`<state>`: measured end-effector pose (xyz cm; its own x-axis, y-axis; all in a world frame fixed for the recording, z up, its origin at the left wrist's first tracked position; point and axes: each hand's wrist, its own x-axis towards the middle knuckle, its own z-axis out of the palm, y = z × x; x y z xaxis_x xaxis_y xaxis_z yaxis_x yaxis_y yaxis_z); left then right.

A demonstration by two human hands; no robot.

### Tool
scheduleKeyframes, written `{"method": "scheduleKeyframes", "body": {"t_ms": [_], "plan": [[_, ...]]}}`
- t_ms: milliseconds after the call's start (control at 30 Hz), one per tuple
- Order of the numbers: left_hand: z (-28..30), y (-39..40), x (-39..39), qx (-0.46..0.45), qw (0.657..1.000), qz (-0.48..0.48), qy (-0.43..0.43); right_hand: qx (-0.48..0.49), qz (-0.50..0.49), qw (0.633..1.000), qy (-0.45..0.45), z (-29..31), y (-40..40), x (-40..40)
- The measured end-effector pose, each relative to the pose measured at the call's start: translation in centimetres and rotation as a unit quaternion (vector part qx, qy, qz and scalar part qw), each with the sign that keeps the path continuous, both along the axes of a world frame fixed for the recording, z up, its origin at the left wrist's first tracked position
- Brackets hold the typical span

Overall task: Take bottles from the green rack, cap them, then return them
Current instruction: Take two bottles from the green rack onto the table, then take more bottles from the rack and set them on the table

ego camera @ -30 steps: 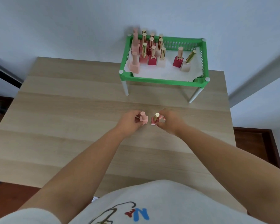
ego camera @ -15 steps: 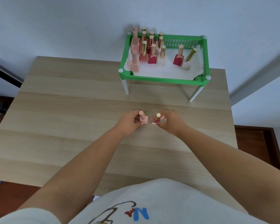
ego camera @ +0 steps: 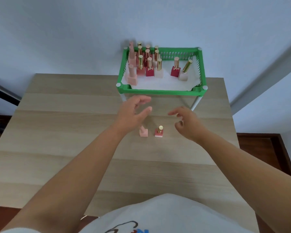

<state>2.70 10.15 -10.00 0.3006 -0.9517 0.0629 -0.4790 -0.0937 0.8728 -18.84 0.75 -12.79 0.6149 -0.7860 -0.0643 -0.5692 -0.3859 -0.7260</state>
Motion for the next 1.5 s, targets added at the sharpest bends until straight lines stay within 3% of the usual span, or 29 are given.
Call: {"method": "scheduleKeyframes", "body": {"t_ms": [100,233,433,700,967,1167,1300,1500], "plan": [[2.4,-4.4,-1.1,-0.014,1.0,-0.017,-0.015,-0.024,-0.12,0.99,-0.076,2.9,-2.0,-0.6],[3.5,-10.5,-2.7,0.047,0.998,-0.033,-0.037,-0.061,-0.192,0.972,-0.124,6.7,-6.1,-0.5],[3.0,-15.4,-4.4,0.119,0.992,0.01,-0.038,-0.062,-0.166,0.983,0.048,8.1,-11.4,0.4],[2.3,-18.7,-5.0,0.125,0.986,0.049,-0.1,-0.102,-0.096,0.978,0.153,5.9,-14.8,2.1],[1.7,-19.3,-5.0,0.106,0.982,0.042,-0.149,-0.114,-0.103,0.979,0.135,5.2,-15.2,2.2],[1.8,-18.3,-4.5,0.091,0.988,0.035,-0.123,-0.098,-0.121,0.984,0.083,6.6,-13.9,0.7],[3.2,-16.7,-4.9,0.061,0.994,0.036,-0.089,-0.084,-0.159,0.983,-0.019,7.7,-12.1,-1.0],[5.5,-11.4,-7.3,0.049,0.998,0.022,-0.021,-0.077,-0.167,0.981,-0.061,8.9,-8.7,-4.7]]}}
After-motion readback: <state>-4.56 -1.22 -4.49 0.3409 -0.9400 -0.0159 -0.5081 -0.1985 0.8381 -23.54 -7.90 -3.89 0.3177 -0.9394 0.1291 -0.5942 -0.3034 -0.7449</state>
